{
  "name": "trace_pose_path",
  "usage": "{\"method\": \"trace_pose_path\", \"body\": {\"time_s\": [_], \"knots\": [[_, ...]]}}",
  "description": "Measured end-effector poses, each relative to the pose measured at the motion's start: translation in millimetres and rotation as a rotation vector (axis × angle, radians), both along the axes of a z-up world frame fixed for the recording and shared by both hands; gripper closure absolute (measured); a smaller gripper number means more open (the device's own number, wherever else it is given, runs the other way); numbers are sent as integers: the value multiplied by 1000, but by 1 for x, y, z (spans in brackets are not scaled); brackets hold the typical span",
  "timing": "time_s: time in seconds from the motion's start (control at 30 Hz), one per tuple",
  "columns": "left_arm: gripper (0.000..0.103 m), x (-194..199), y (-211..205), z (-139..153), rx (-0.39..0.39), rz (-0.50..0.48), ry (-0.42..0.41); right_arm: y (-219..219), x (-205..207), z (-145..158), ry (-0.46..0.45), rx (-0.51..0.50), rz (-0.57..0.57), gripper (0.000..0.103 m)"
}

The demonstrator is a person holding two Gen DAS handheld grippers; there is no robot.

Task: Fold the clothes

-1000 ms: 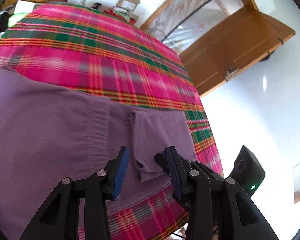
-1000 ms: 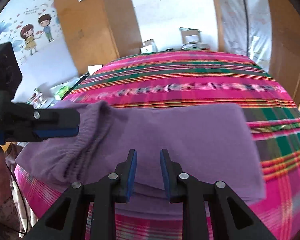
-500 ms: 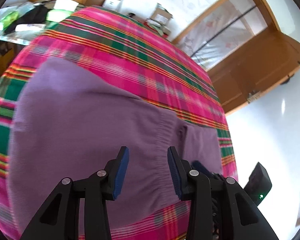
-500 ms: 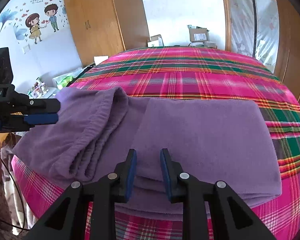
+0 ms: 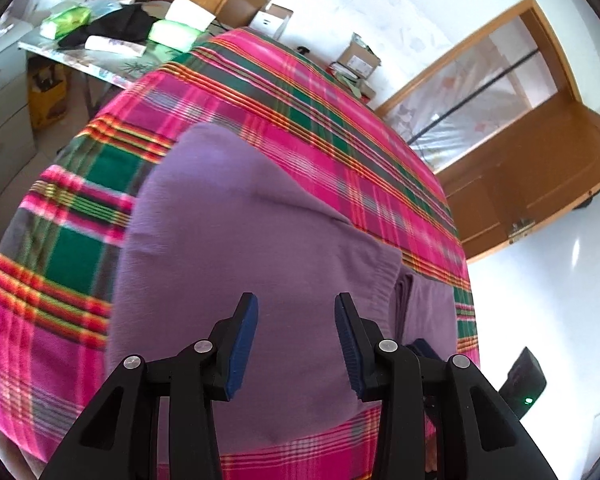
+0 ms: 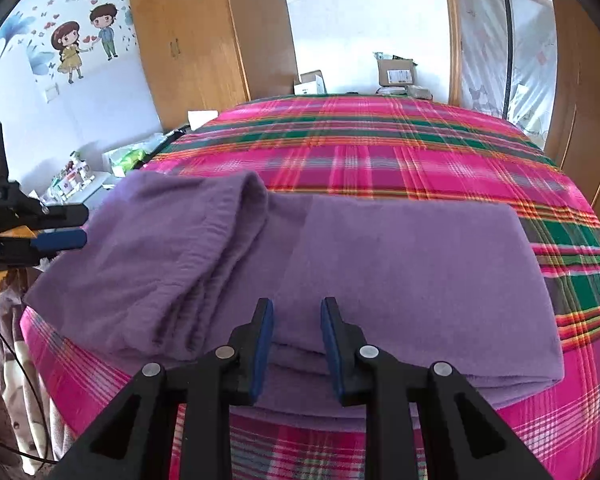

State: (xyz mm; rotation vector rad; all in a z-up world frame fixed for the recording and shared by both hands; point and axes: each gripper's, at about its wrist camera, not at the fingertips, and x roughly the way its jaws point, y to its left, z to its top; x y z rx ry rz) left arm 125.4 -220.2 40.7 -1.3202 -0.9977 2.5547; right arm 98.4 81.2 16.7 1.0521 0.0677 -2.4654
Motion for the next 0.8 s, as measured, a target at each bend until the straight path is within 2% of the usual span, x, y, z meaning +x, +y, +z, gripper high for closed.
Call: {"method": "trace_pose_path", "body": {"time_s": [0.2, 0.3, 0.47, 0.63, 0.8], "knots": [[61, 18, -19, -2, 1, 16, -2, -19, 15, 26, 75, -60, 76, 78], [61, 31, -33, -6, 11, 55, -6, -40, 20, 30, 96, -58, 134, 78], [61, 45, -54, -17, 41, 94, -26, -73, 26, 22, 77, -30, 236, 78], [61, 51, -64, -27, 84, 94, -43, -104, 31, 7, 30, 2, 319, 78], [61, 52, -70, -29, 94, 94, -43, -130, 47, 9, 61, 6, 414, 78]]}}
